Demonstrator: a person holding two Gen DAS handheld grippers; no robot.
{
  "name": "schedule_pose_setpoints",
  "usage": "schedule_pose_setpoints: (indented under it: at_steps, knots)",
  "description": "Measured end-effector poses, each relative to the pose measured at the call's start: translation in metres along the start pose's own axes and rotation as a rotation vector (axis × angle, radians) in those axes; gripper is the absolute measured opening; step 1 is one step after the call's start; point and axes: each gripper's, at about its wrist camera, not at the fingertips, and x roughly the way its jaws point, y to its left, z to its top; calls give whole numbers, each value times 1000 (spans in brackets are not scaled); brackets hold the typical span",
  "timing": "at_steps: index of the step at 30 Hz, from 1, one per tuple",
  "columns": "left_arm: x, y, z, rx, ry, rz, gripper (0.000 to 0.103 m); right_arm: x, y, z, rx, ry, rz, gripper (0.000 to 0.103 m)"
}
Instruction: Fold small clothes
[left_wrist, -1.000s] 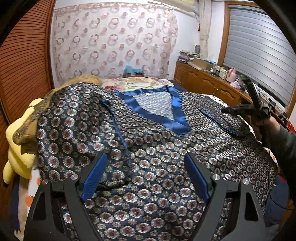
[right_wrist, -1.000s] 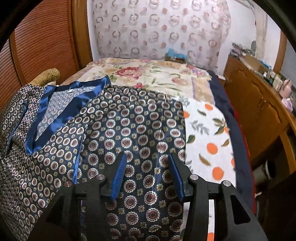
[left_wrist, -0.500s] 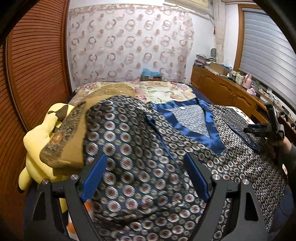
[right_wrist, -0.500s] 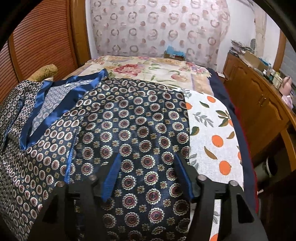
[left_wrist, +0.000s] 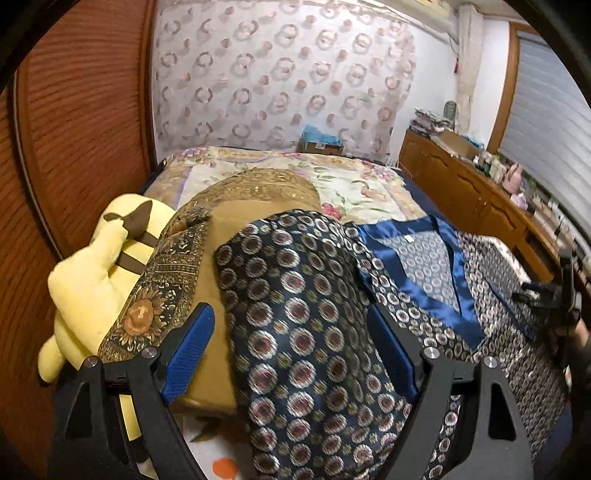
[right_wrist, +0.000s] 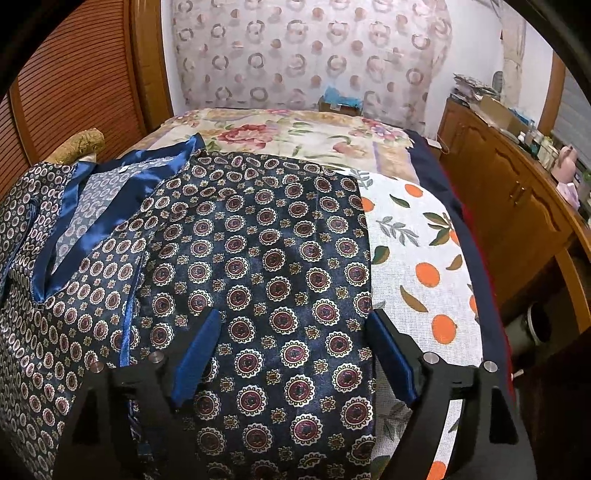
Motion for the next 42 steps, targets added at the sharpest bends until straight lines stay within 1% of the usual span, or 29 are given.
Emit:
schedule_pose_setpoints:
  at_steps: [2, 3, 4, 7, 12, 15, 17, 18, 19, 21, 22, 24, 27, 30, 34, 36, 39, 40, 41, 42]
  knots:
    - [4, 7, 2, -24, 6, -4, 78, 0, 0, 0, 0, 0, 1, 83]
    - [7, 10, 3, -31, 13, -6, 70, 0, -1, 0, -1, 0, 1, 83]
    - [9, 13, 5, -40, 23, -6, 65, 0, -1, 0, -1, 0, 0, 83]
    - [18, 20, 6, -58, 54, -22, 60, 0, -2, 0, 1, 0, -2, 83]
    - [33, 28, 5, -81, 124, -27, 60, -2, -4, 3, 29, 22, -7, 83]
    - [36, 29, 6, -86, 140, -28, 60, -7, -9, 8, 51, -4, -2, 83]
    - [37, 26, 5, -64, 144, -24, 60, -9, -17, 13, 74, -15, -4, 83]
    - [36, 24, 5, -52, 144, -31, 55, -9, -20, 15, 83, -19, -4, 83]
    - [36, 20, 4, -31, 145, -54, 32, -9, -25, 18, 97, -20, -3, 83]
    - [32, 14, 4, 8, 132, -37, 21, -5, -33, 23, 111, -4, 0, 83]
    - [29, 10, 4, 26, 119, -24, 13, -2, -36, 25, 115, 7, 0, 79]
    - [20, 5, 5, 46, 92, -17, 7, 4, -43, 29, 123, 26, -6, 78]
    - [5, -1, 10, 66, 53, -27, 5, 9, -52, 36, 138, 30, 3, 76]
    - [-3, -10, 14, 105, 35, -31, 5, 18, -60, 46, 150, 38, 17, 74]
    - [-6, -21, 16, 143, 27, -7, 5, 32, -58, 55, 119, 69, -17, 72]
    - [-6, -23, 17, 145, 24, -3, 5, 37, -56, 59, 112, 77, -13, 68]
    - [-11, -29, 18, 163, -4, -11, 5, 38, -53, 61, 89, 73, -18, 56]
    - [-14, -31, 19, 163, -12, -18, 5, 37, -51, 61, 82, 70, -12, 42]
    - [-17, -33, 18, 163, -19, -26, 5, 37, -49, 62, 70, 69, -8, 24]
    - [-20, -35, 18, 163, -24, -40, 4, 35, -47, 60, 60, 70, -1, 14]
